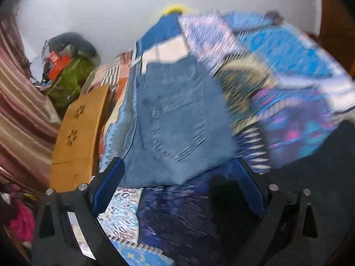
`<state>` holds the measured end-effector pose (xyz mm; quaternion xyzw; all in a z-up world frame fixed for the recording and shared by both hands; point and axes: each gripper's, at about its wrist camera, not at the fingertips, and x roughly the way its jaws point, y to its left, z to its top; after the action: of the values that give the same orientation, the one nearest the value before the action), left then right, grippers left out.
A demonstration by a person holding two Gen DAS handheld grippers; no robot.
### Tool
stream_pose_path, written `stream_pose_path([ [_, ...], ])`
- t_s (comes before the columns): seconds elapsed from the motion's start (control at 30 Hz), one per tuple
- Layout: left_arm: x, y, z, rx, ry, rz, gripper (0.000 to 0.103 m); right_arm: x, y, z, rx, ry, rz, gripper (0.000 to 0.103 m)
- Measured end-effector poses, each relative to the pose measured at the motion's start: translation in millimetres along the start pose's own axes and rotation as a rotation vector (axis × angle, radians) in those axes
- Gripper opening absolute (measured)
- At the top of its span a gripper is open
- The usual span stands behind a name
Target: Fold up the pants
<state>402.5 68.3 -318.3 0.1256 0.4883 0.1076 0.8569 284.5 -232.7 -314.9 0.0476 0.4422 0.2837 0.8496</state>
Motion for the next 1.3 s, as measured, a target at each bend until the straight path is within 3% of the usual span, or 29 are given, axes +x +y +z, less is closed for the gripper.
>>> stream_pose_path([
  [0.1,26,14,-17,-0.046,0.051,-0.111,0.099,13,-7,16,-0.022,-0.027,-0.103,0.053],
  [0.2,27,35,-41,-0.125,0.083,-0.243,0.099,20,-21,33,-0.024,-0.062,-0.185,0.053],
  [0.27,18,41,-60,-0.121,0.084,-0.278,0.099,20,-34,41,0.001,-0.066,-0.206,0.053],
  [0.37,-18,29,-92,-0.016,-0.003,-0.219,0.099,8,-48,46,0.033,-0.085,-0.216,0.053],
  [0.5,-58,22,-122,0.011,-0.059,-0.202,0.098,-20,-53,43,0.056,-0.133,-0.207,0.053],
  [0.67,-92,14,-157,0.020,-0.058,-0.273,0.098,-41,-29,40,0.018,-0.157,-0.136,0.053],
  [0.77,-118,-1,-173,0.082,-0.110,-0.204,0.098,-48,-6,37,-0.043,-0.169,-0.108,0.053],
  [0.9,-149,1,-170,0.116,-0.158,-0.166,0.097,-51,23,36,-0.102,-0.176,-0.040,0.053],
  [1.1,-184,11,-127,0.088,-0.256,-0.256,0.097,-43,61,48,-0.207,-0.218,-0.041,0.053],
  [1.23,-192,1,-94,0.042,-0.326,-0.389,0.097,-25,73,60,-0.246,-0.166,0.012,0.050],
  [1.3,-182,-11,-77,0.033,-0.314,-0.424,0.097,-12,74,66,-0.244,-0.132,0.041,0.050],
])
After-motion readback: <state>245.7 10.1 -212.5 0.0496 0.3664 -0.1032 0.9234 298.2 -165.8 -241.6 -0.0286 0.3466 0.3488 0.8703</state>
